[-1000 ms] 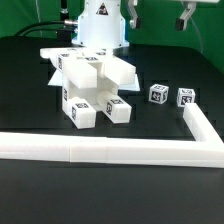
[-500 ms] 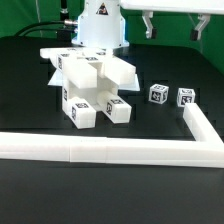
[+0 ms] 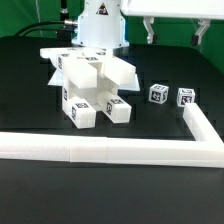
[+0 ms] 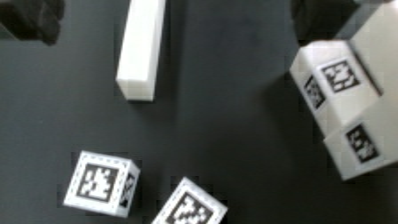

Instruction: Assemble chair

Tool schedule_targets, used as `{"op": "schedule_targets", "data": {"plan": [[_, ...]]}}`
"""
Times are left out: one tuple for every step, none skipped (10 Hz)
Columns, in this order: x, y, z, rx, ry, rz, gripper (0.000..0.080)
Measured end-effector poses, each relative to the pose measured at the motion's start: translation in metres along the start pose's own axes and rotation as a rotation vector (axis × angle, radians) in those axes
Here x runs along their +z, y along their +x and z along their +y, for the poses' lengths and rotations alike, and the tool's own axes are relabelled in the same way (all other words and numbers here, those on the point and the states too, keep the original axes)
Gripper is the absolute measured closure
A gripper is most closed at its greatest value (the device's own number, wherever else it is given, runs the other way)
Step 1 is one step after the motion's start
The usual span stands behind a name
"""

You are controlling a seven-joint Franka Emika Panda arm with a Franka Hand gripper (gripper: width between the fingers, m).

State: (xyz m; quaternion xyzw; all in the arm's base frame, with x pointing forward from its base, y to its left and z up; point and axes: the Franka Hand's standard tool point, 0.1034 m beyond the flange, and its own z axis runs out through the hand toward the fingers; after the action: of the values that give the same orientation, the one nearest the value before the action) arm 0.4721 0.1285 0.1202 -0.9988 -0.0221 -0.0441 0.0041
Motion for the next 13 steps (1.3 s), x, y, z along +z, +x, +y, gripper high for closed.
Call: {"op": "schedule_targets", "data": {"plan": [[0.005, -0.003, -0.014, 0.000, 0.004, 0.001, 0.0151], [0.012, 0.000, -0.022, -0.006, 0.012, 0.013, 0.0151], [0.017, 0.006, -0.022, -0.002, 0.030, 0.051, 0.0151], [0.017, 0.004, -0.022, 0.000, 0.028, 0.039, 0.0151], [0.017, 0.003, -0.021, 0.001, 0.025, 0.019, 0.0151], [0.018, 0.004, -0.021, 0.001, 0.025, 0.019, 0.0151], [0.020, -0.001, -0.018, -0.006, 0.018, -0.036, 0.0151], [0.025, 0.001, -0.015, 0.007, 0.025, -0.082, 0.0151], [0.033, 0.001, -0.018, 0.020, 0.025, -0.135, 0.0151], [0.040, 0.007, -0.021, 0.026, 0.032, -0.101, 0.0151], [0.047, 0.007, -0.020, 0.038, 0.038, -0.099, 0.0151], [0.051, 0.009, -0.019, 0.054, 0.043, -0.090, 0.0151], [0.052, 0.012, -0.018, 0.070, 0.050, -0.075, 0.0151]]}}
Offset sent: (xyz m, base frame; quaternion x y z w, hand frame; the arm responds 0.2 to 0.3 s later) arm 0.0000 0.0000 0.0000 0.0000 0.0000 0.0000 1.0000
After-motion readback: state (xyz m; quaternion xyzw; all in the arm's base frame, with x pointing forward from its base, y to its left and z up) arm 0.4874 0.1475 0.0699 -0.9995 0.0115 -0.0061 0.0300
